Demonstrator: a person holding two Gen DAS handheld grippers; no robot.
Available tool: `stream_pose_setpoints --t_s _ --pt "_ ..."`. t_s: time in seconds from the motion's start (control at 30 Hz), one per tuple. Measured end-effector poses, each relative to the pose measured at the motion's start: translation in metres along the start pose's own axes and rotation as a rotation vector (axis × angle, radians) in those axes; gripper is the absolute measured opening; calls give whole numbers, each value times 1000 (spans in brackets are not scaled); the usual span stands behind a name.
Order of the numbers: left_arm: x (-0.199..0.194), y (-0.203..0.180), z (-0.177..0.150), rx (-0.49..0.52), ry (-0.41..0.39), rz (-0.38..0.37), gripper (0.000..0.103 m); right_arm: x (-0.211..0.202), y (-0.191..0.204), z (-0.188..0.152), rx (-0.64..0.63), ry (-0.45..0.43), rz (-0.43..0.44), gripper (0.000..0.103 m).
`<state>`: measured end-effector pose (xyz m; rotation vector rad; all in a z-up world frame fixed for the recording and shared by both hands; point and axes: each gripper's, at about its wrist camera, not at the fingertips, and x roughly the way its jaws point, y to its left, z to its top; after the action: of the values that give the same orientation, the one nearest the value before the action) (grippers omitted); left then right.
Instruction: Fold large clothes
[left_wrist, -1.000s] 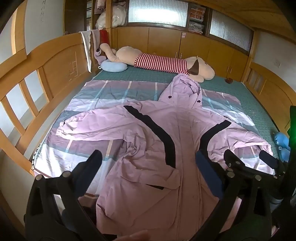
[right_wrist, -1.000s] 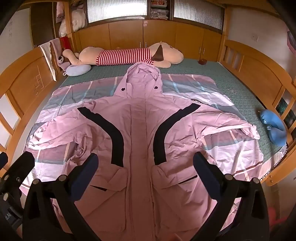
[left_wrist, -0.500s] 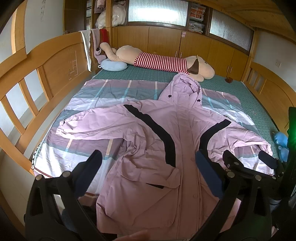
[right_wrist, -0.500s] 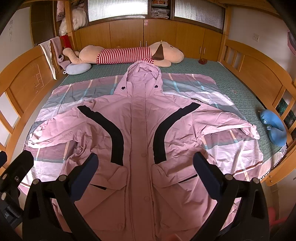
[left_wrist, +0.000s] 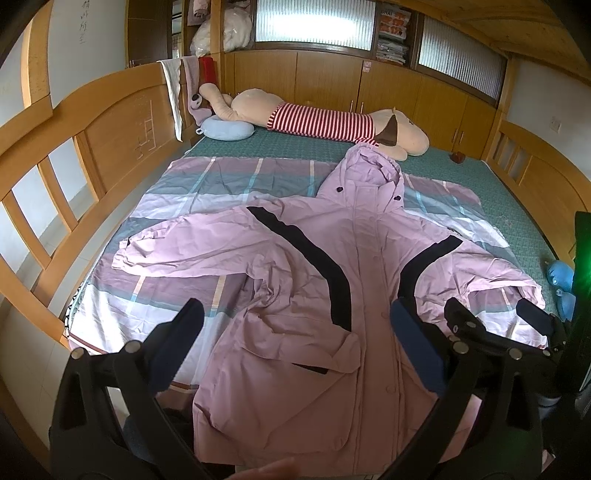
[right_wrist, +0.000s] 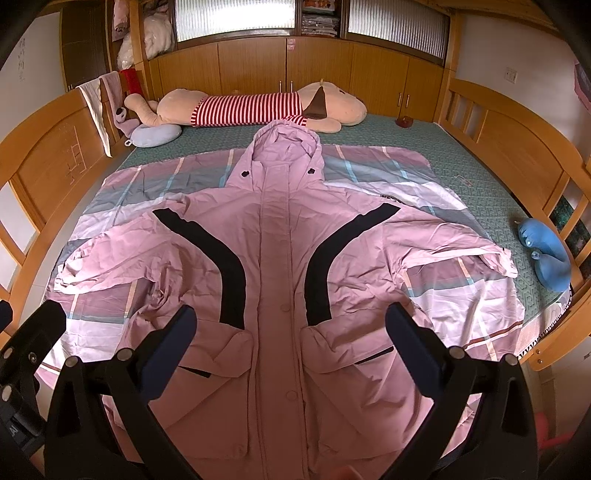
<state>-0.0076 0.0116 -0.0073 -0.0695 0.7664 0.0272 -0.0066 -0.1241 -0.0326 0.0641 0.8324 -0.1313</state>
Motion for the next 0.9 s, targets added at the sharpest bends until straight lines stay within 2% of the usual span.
stream_pose_setpoints --t_s 0.9 --pt "14 -2 -1 4 40 -2 101 12 -1 -2 -6 24 -2 102"
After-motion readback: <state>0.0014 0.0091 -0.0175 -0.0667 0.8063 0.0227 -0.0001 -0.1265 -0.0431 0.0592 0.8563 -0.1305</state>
